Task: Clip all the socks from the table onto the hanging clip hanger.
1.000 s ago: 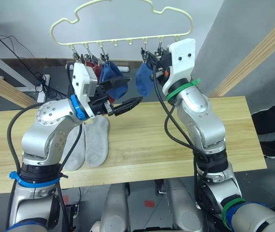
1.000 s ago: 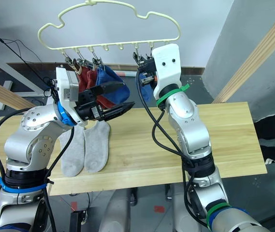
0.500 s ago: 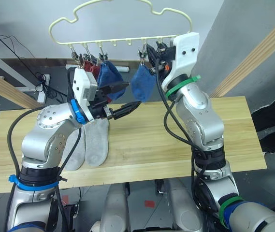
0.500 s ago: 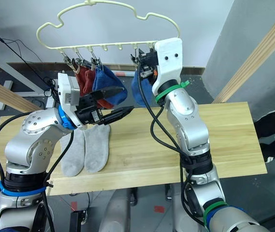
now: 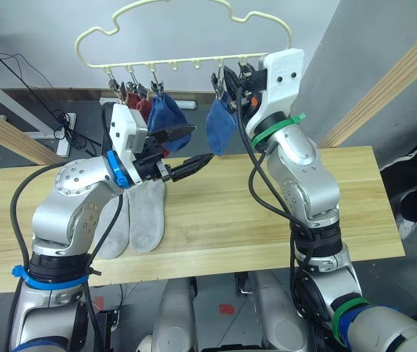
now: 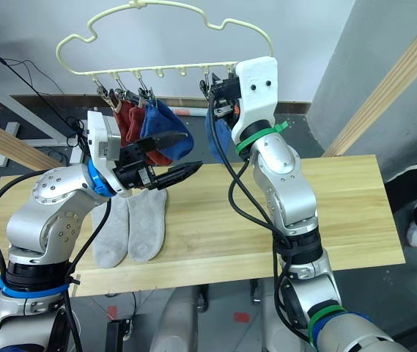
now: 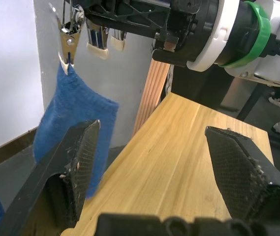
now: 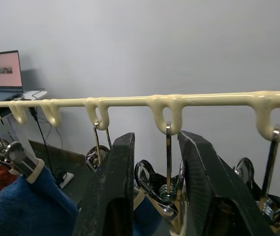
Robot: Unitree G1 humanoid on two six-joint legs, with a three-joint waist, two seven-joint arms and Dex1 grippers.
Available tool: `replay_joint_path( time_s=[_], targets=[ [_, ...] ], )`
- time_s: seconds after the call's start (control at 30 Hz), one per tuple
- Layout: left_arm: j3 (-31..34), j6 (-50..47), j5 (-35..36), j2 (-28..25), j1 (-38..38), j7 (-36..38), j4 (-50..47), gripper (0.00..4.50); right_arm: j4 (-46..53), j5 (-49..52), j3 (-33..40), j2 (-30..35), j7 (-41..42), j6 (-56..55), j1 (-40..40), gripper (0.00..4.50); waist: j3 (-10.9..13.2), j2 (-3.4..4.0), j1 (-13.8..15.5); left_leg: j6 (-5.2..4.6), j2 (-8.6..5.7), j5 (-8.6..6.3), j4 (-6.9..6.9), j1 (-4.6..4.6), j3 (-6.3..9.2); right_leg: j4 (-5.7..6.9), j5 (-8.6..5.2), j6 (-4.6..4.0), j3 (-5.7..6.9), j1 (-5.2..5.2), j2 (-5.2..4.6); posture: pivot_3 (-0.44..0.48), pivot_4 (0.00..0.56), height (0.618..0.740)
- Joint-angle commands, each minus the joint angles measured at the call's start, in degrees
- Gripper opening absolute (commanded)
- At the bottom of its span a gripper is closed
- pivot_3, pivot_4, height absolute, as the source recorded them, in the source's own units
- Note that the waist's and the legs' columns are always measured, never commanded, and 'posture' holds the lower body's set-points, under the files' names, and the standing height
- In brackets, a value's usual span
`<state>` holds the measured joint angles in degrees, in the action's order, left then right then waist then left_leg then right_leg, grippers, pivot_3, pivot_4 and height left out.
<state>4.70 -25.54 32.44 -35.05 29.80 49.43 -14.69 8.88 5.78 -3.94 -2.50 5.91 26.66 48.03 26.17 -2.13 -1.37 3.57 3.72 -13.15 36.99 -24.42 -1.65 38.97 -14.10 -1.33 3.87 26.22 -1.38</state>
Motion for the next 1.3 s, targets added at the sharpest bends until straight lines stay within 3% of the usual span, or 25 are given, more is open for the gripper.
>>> replay_joint_path(
  time_s=[0.03,0.23,0.5,0.57,0.7,0.9,1.3],
  targets=[
    [0.40,0.95,-0.25,-0.29,-0.31,0.04,-2.11,3.75,2.24,0.08,-0.28,-0.66,-0.53,-0.85,0.13,1.23,0.00,0.00,0.00,0.00,0.00,0.00,0.00,0.00,0.00,0.00,0.00,0.00,0.00,0.00,0.00,-0.021,0.444,0.740],
    [0.79,0.30,-0.10,0.01,-0.37,-1.12,-2.09,3.75,2.18,-0.15,-0.31,-0.66,-0.86,-0.81,0.21,0.02,0.00,0.00,0.00,0.00,0.00,0.00,0.01,0.00,0.00,0.00,0.00,0.00,-0.01,0.00,0.00,-0.022,0.445,0.740],
    [0.60,1.57,-4.32,1.74,-0.95,-6.84,-0.98,3.75,2.00,-0.30,-0.12,-0.32,-1.12,-1.36,0.49,0.01,0.00,0.00,0.03,0.00,0.00,0.00,0.01,0.00,0.00,0.01,0.01,-0.01,-0.01,0.00,0.00,-0.028,0.446,0.740],
    [0.89,1.29,-7.05,2.84,-1.59,-11.33,-0.09,3.75,1.96,-0.41,-0.07,-0.07,-1.10,-1.41,0.63,0.01,0.00,0.00,0.03,0.00,-0.01,0.00,0.01,0.00,0.00,0.01,0.01,-0.01,-0.01,0.00,0.00,-0.028,0.446,0.740],
    [0.62,-0.88,-14.51,7.83,-6.79,-24.68,-0.80,4.48,1.75,-0.33,0.13,0.32,-1.02,-1.49,0.72,0.00,-0.01,0.01,-0.11,-0.01,0.00,-0.01,-0.01,0.04,-0.04,0.02,0.01,-0.02,-0.06,0.00,-0.02,-0.024,0.446,0.740],
    [1.19,-3.56,-23.29,15.30,-11.43,-39.89,2.53,4.48,1.92,-0.16,-0.03,0.65,-0.80,-0.97,0.69,0.00,-0.01,0.01,0.07,-0.02,0.01,-0.01,0.02,0.00,0.00,0.03,0.02,-0.03,-0.01,-0.01,-0.04,-0.034,0.449,0.740],
    [1.13,-10.28,-25.80,18.99,-12.63,-44.68,10.10,4.48,2.74,0.01,-0.67,0.83,-0.70,0.13,0.52,0.00,-0.02,0.00,-0.08,-0.03,0.01,-0.01,0.02,0.01,-0.01,0.03,0.02,-0.03,-0.01,-0.02,-0.04,-0.056,0.451,0.740]
  ],
)
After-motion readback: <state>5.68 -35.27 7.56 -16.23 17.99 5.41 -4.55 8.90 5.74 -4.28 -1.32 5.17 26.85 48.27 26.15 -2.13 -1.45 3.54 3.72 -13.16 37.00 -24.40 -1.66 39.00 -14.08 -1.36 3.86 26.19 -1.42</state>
